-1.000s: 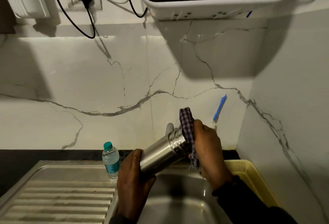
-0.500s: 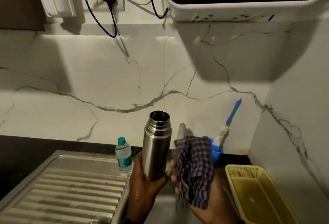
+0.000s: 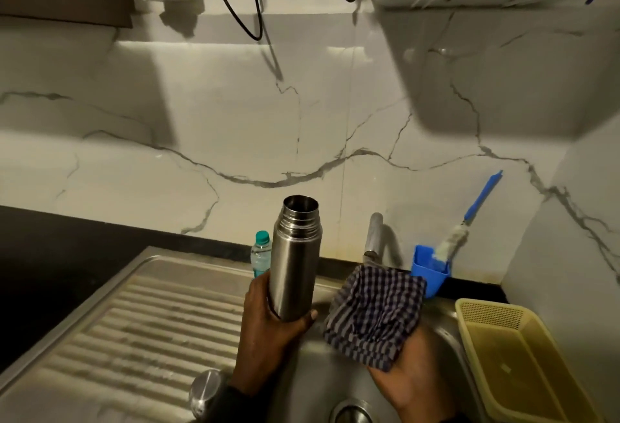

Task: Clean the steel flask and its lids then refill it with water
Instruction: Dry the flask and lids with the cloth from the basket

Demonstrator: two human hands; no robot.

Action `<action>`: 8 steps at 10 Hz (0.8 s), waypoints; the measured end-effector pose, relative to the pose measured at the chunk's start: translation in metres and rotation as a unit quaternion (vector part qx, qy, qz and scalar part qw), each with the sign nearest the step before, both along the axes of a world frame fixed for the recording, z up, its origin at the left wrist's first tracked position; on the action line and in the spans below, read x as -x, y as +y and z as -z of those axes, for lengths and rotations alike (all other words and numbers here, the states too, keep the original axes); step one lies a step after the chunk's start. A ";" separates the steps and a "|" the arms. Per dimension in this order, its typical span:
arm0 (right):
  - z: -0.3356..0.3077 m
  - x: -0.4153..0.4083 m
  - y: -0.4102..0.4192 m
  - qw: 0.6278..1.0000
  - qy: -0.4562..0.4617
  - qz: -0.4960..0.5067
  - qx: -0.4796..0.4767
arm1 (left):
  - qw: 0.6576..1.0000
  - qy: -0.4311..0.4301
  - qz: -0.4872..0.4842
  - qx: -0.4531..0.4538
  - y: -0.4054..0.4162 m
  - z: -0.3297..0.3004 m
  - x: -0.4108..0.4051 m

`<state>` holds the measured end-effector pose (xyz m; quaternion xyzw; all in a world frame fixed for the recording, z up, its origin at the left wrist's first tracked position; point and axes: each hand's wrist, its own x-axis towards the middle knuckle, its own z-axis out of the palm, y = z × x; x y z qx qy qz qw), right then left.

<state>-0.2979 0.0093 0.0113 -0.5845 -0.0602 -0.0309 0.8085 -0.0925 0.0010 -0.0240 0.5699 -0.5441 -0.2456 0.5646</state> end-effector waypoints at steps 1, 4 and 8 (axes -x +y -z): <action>0.006 -0.013 -0.001 0.931 -0.210 0.183 -0.237 | 1.000 0.000 -0.008 -0.016 0.001 0.003 -0.013; -0.003 -0.057 -0.007 0.653 -0.089 0.567 -0.494 | 0.994 -0.054 -0.059 -0.072 -0.018 0.012 -0.068; 0.014 -0.097 -0.021 0.696 -0.036 0.572 -0.433 | 0.983 -0.085 -0.052 -0.152 -0.052 0.045 -0.149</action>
